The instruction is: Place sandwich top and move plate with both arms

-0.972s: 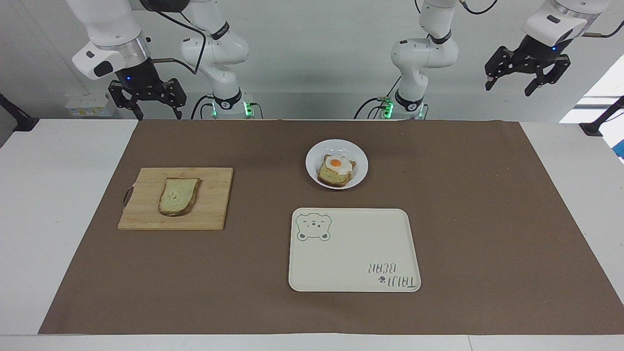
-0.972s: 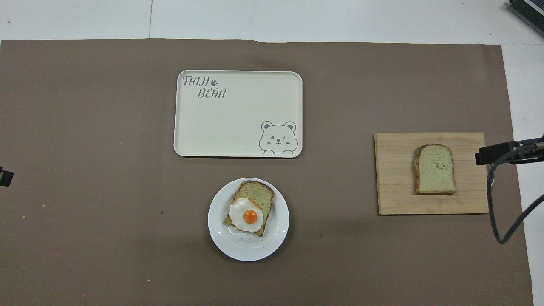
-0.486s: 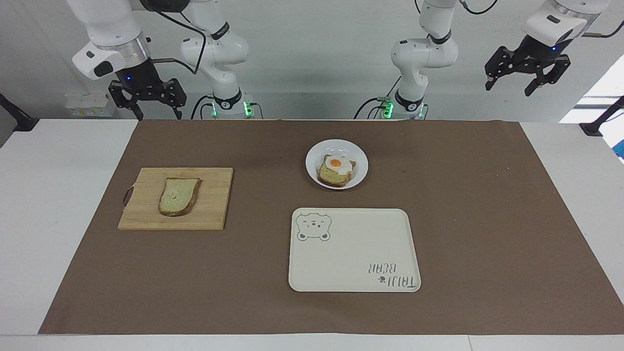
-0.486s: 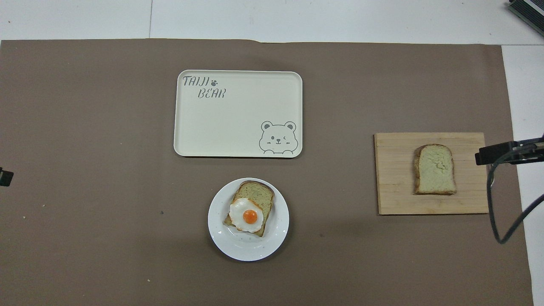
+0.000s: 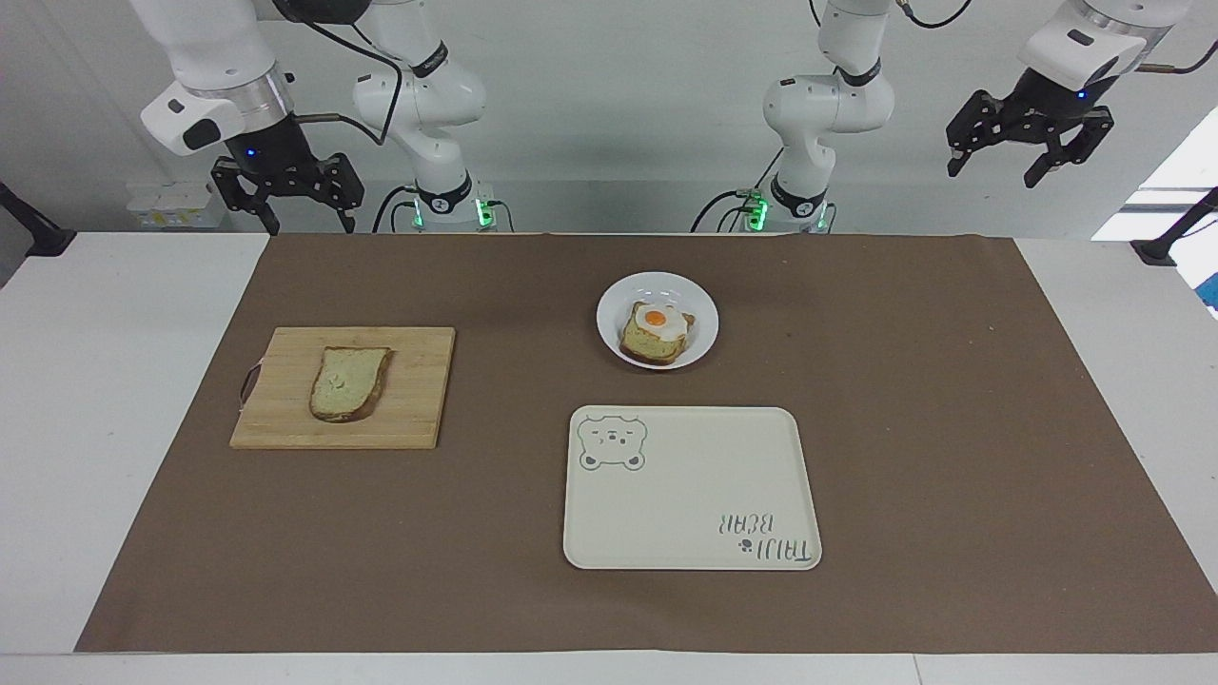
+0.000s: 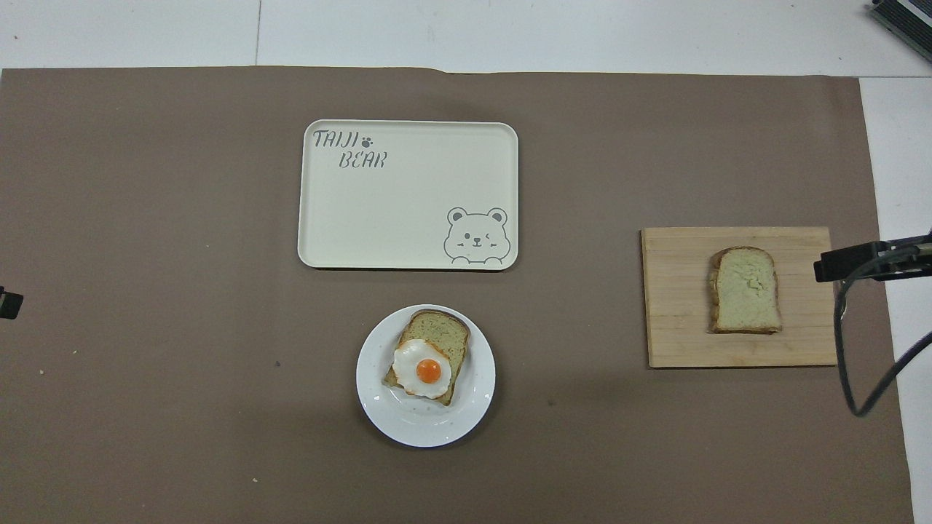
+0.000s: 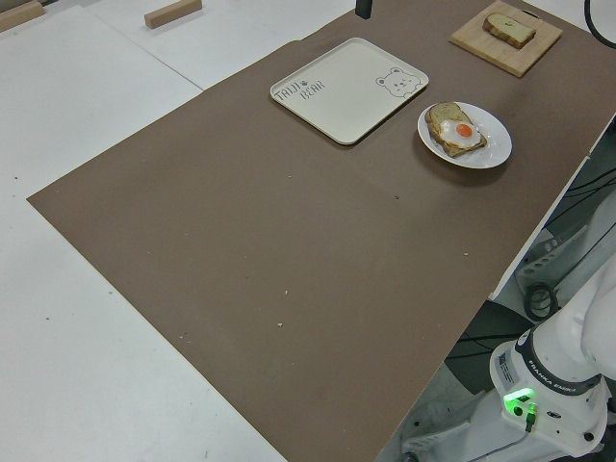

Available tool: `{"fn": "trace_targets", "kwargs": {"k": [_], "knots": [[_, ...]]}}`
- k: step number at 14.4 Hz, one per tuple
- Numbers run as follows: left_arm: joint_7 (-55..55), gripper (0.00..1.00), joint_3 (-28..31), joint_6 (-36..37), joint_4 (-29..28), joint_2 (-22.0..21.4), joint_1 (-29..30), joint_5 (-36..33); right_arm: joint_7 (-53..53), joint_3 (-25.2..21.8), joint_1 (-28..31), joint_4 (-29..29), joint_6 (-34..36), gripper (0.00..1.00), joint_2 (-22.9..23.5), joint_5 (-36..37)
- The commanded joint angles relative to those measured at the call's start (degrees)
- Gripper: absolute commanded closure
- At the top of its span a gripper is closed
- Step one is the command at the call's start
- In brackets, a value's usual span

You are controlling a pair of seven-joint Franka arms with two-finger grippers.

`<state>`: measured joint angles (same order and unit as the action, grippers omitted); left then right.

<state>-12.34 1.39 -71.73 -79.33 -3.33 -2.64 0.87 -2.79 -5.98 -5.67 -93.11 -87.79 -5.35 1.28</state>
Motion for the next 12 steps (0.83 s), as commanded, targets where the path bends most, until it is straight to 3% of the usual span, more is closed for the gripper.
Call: {"fn": "trace_targets", "kwargs": {"k": [1,12], "knots": [[0.5,0.00,0.1,-0.1,-0.9,-1.0,-0.2,-0.6,-1.7,0.1,0.5,-0.8,-0.9,0.00,-0.5,-0.2],[0.5,0.00,0.1,-0.1,-0.9,-1.0,-0.2,-0.6,-1.6,0.1,0.4,-0.9,-0.5,0.00,-0.7,-0.2]]}}
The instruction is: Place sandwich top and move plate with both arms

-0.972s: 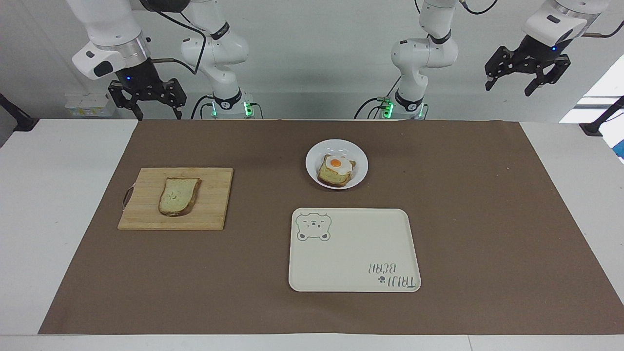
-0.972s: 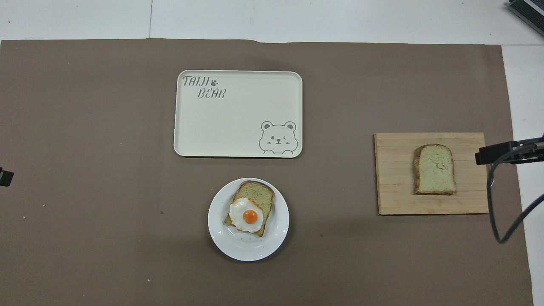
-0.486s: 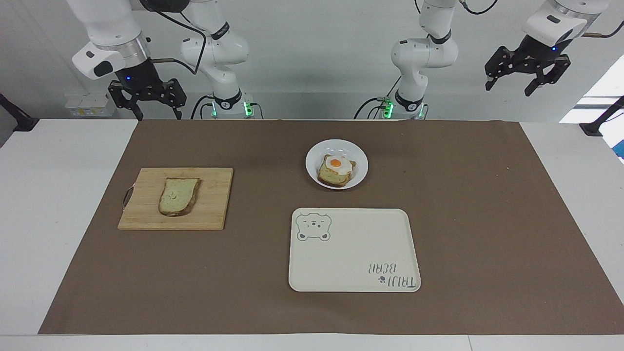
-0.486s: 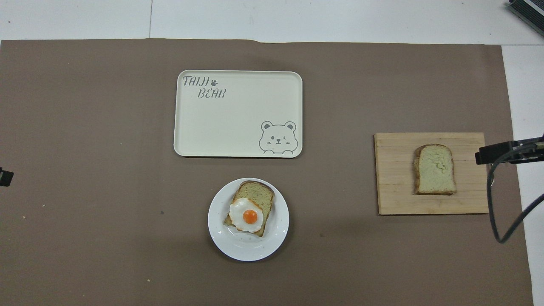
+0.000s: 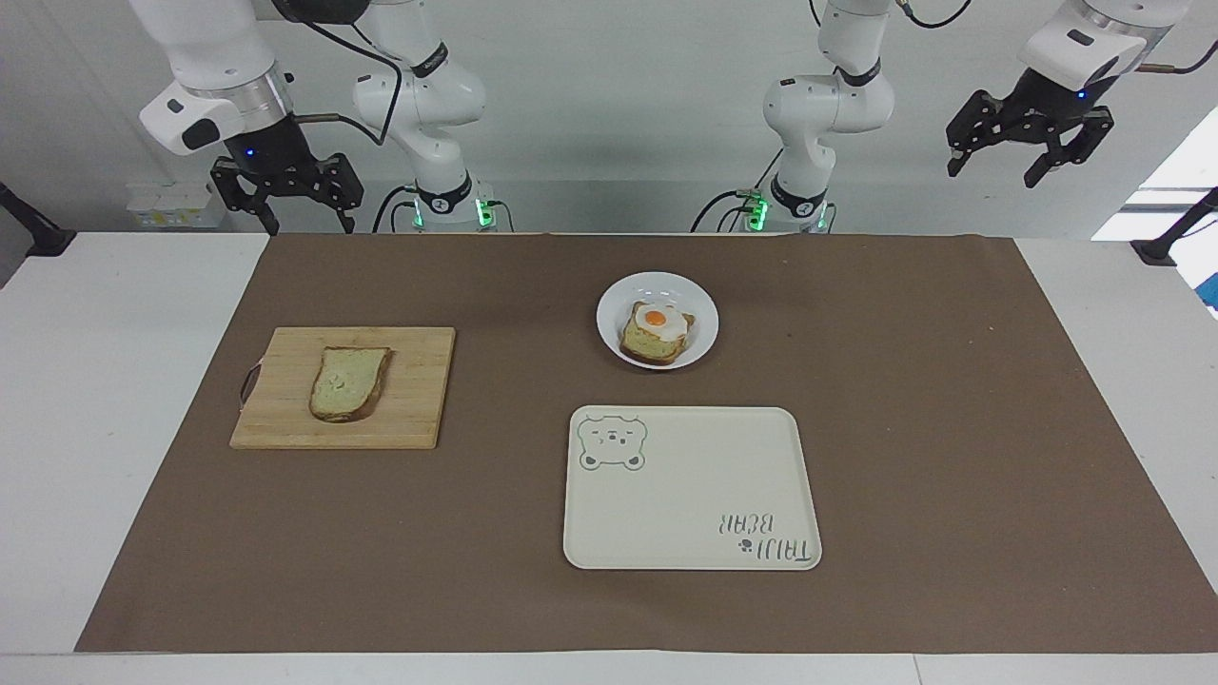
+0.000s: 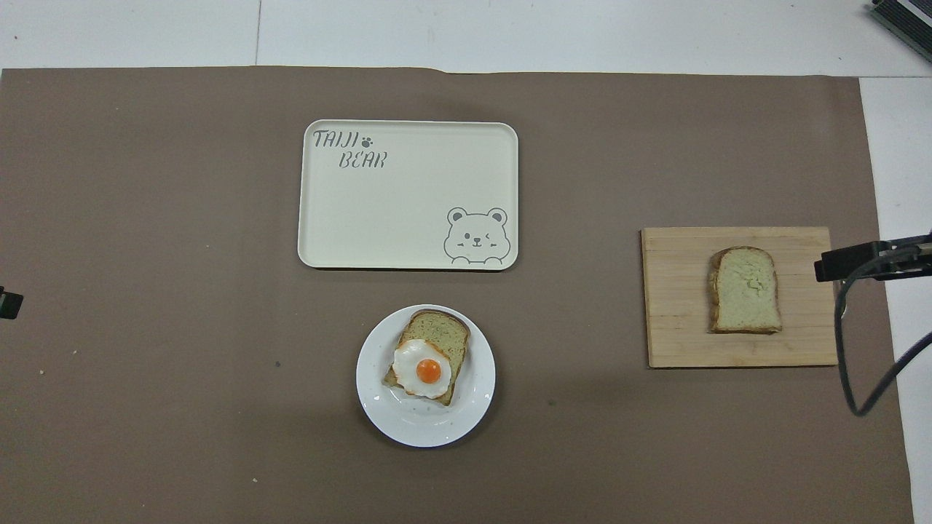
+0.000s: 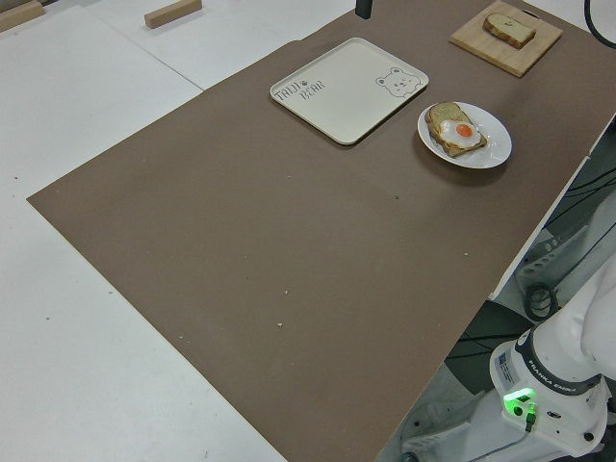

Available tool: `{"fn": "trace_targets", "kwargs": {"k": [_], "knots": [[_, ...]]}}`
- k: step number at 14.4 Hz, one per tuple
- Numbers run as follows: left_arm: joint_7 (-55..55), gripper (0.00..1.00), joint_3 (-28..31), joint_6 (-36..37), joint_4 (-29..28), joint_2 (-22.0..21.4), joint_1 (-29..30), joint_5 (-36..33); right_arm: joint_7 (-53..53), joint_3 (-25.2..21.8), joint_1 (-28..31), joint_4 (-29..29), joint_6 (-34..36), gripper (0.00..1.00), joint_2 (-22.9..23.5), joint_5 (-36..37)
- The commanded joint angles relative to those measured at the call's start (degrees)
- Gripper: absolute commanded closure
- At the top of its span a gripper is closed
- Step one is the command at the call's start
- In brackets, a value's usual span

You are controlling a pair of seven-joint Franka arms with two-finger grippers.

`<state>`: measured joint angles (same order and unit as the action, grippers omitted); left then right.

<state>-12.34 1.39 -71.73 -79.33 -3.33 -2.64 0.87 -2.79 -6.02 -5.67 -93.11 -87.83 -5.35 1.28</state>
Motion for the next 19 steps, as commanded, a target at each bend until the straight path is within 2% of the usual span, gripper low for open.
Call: {"fn": "trace_targets", "kwargs": {"k": [1,10,12,19], "knots": [[0.6,0.00,0.1,-0.1,-0.9,-1.0,-0.2,-0.6,-1.6,0.1,0.4,-1.1,-0.5,0.00,-0.8,-0.2],[0.5,0.00,0.1,-0.1,-0.9,-1.0,-0.2,-0.6,-0.9,0.0,0.7,-3.5,-2.3,0.00,-1.0,-0.3],[0.5,0.00,0.1,-0.1,-0.9,-1.0,-0.2,-0.6,-1.1,0.0,0.7,-4.7,-5.9,0.00,-1.0,-0.3],[0.5,0.00,0.1,-0.1,-0.9,-1.0,-0.2,-0.6,-1.3,-0.3,1.8,-7.3,-9.4,0.00,-0.3,-0.3]]}}
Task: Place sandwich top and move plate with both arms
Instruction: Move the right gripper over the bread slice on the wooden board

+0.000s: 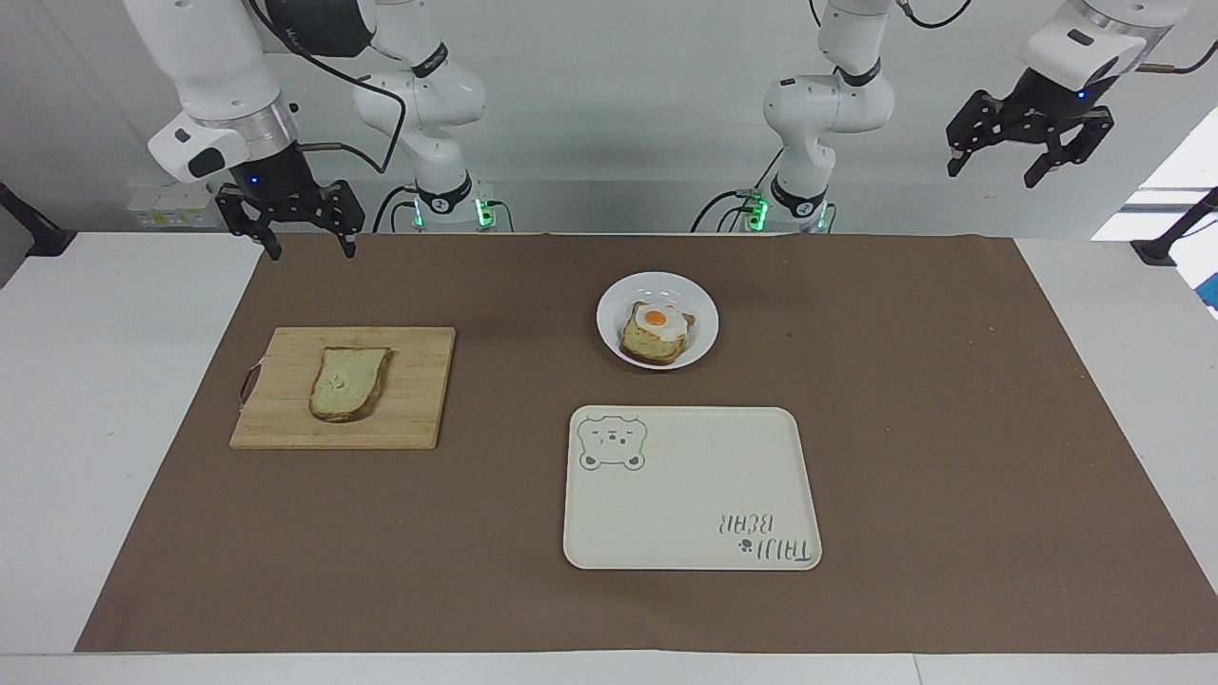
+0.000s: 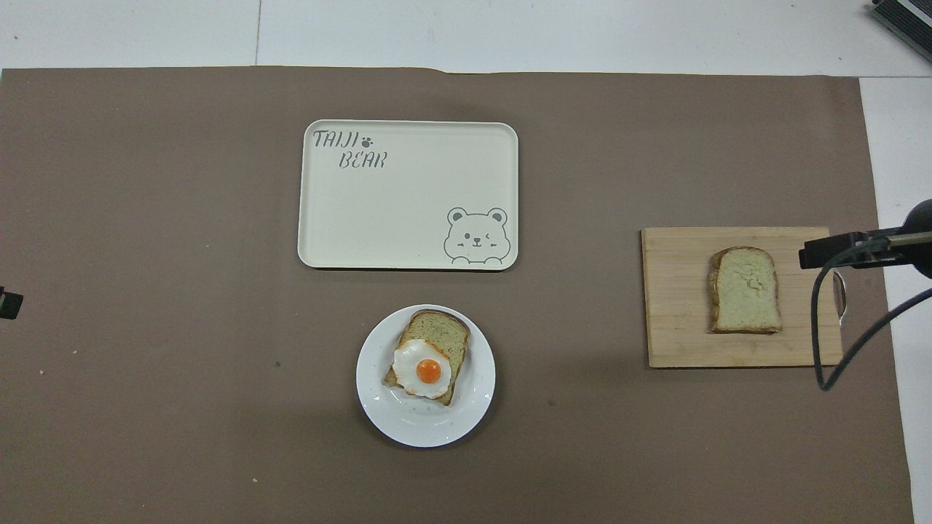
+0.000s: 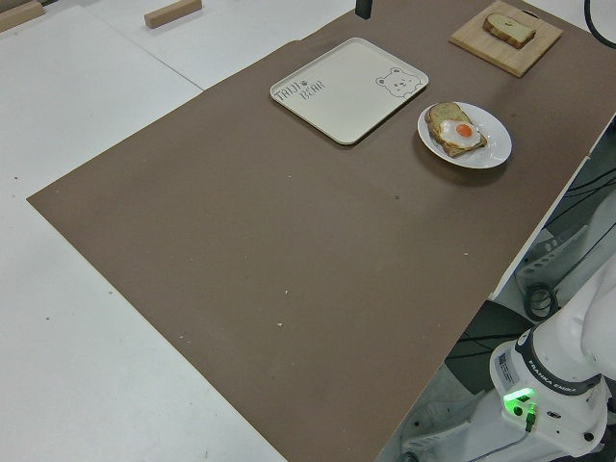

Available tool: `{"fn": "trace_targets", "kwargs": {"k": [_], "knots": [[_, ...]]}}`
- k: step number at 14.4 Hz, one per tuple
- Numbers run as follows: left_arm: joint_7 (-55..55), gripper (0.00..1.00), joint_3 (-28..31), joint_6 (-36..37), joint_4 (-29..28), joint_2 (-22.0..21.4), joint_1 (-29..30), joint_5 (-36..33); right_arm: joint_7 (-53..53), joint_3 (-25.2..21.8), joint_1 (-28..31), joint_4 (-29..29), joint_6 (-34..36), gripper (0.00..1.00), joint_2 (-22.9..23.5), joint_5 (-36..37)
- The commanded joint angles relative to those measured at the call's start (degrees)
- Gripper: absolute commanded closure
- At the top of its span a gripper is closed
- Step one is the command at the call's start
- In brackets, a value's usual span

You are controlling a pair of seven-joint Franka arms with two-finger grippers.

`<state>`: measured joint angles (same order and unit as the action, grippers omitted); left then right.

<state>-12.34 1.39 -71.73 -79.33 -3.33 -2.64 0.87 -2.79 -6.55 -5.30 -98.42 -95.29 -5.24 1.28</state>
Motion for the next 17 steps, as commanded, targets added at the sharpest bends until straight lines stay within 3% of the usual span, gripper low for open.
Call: {"fn": "trace_targets", "kwargs": {"k": [1,9,17], "knots": [[0.5,0.00,0.1,-0.1,-0.9,-1.0,-0.2,-0.6,-1.5,0.2,1.9,-2.2,-1.9,0.00,-0.2,-0.3],[0.5,0.00,0.1,-0.1,-0.9,-1.0,-0.2,-0.6,-3.5,0.2,4.8,-6.2,-8.7,0.00,1.4,-0.3],[0.5,0.00,0.1,-0.1,-0.9,-1.0,-0.2,-0.6,-10.7,0.2,7.5,-10.2,-20.4,0.00,9.2,-3.0]]}}
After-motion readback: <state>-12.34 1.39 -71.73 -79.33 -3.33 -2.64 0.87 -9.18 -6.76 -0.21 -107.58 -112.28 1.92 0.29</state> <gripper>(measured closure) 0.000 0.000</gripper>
